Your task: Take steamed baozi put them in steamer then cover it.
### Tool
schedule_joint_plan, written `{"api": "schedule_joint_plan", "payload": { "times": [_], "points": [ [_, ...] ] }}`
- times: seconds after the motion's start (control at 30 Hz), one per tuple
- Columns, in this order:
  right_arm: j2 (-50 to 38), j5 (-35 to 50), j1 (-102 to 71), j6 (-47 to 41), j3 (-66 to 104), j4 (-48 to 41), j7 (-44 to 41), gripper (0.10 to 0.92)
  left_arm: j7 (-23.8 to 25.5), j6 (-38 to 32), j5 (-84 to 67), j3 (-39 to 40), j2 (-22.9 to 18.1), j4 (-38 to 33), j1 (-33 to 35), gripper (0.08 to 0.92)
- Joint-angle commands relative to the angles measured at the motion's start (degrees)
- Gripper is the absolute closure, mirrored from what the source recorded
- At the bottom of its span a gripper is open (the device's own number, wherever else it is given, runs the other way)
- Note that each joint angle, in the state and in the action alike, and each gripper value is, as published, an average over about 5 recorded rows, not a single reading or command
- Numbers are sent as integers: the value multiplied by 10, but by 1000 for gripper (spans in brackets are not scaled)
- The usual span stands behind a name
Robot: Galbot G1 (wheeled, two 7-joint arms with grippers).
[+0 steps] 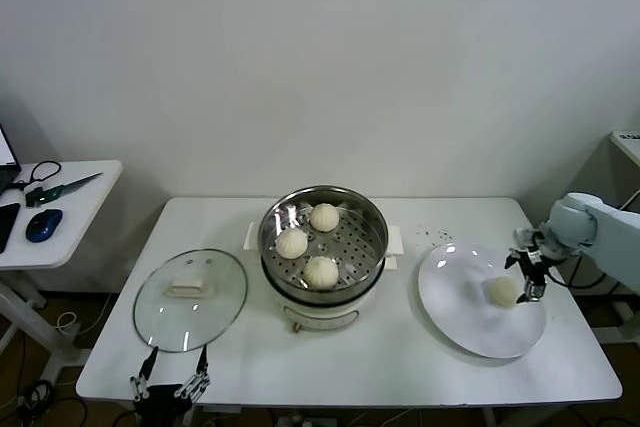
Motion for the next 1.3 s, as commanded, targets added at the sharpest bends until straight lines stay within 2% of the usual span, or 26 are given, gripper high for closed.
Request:
{"api": "schedule_joint_plan", "payload": {
  "times": [0.03,0.2,0.37,0.57,0.77,0.9,1.0,1.13,1.3],
  "points": [
    [16,-11,-51,-8,50,-29,4,203,0,1,0,0,-1,0,0,177],
    [17,-13,-46,-12,47,-25,0,210,0,0,0,0,0,1,1,177],
    [13,-14,-30,-15,35,-16,-6,283,0,0,1,2,1,-1,1,177],
    [3,15,38,-22,-12,15,-11,318,1,1,2,4,1,-3,1,177],
    [7,139,269,-42,-195,106,-22,321,1,2,4,6,2,-7,2,177],
    [46,231,445,-58,-326,188,-28,321,3,4,4,6,4,-10,1,177],
    [85,297,526,-81,-348,249,-25,321,6,6,4,7,5,-13,-1,177],
    [148,382,562,-116,-326,304,-8,321,7,7,3,9,7,-14,-2,177],
    [221,439,515,-167,-278,319,47,321,7,8,1,12,10,-16,-3,177]
  ]
}}
